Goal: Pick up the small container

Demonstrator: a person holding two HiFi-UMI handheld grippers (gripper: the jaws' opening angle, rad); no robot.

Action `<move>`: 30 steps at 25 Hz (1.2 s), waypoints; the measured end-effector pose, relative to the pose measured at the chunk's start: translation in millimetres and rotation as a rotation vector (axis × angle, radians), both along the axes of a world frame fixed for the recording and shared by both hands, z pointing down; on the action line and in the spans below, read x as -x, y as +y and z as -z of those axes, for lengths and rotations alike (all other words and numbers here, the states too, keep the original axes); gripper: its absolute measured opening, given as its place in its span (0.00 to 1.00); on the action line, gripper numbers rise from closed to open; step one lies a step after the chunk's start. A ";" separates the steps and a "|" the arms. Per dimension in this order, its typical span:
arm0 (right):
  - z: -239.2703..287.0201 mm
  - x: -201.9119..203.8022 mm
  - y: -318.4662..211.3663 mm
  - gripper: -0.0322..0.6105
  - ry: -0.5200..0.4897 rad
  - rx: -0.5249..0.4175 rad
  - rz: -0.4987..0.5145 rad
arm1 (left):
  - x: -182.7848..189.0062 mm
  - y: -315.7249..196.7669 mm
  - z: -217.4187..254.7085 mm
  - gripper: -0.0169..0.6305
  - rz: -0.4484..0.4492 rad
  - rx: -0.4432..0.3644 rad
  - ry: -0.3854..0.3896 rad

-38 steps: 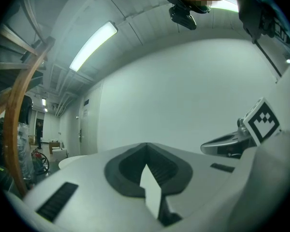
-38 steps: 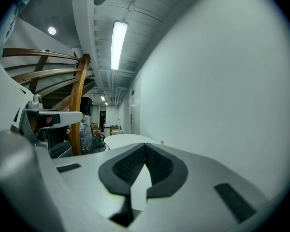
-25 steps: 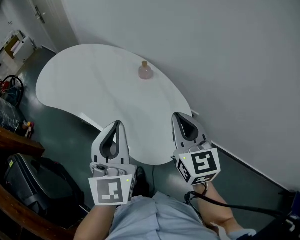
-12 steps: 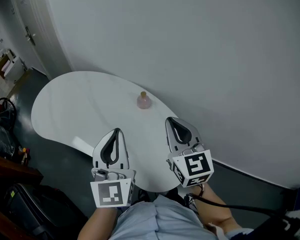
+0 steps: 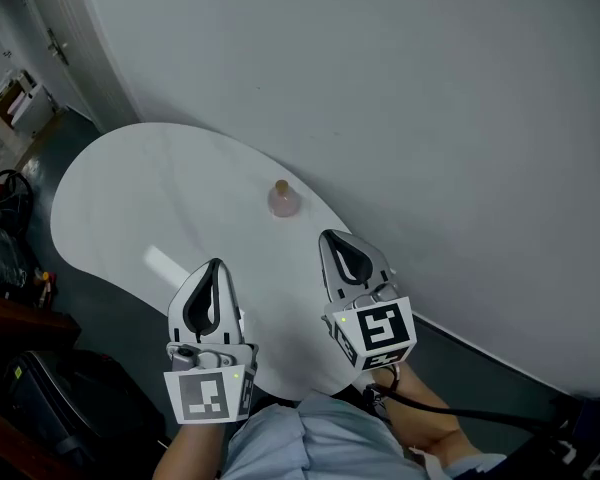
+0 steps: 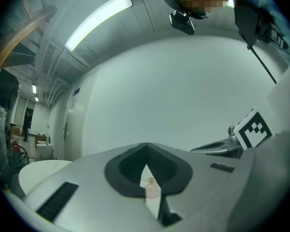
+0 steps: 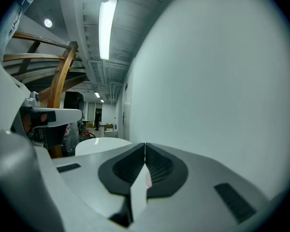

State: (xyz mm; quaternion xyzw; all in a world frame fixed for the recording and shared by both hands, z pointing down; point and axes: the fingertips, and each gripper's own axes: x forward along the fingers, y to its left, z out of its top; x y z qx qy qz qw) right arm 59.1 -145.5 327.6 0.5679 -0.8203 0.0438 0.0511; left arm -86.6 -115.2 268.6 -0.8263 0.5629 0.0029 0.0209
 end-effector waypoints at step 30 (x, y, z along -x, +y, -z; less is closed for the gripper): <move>-91.4 36.7 -69.0 0.42 0.033 0.201 0.228 | 8.9 -11.9 -63.3 0.02 0.191 0.212 -0.061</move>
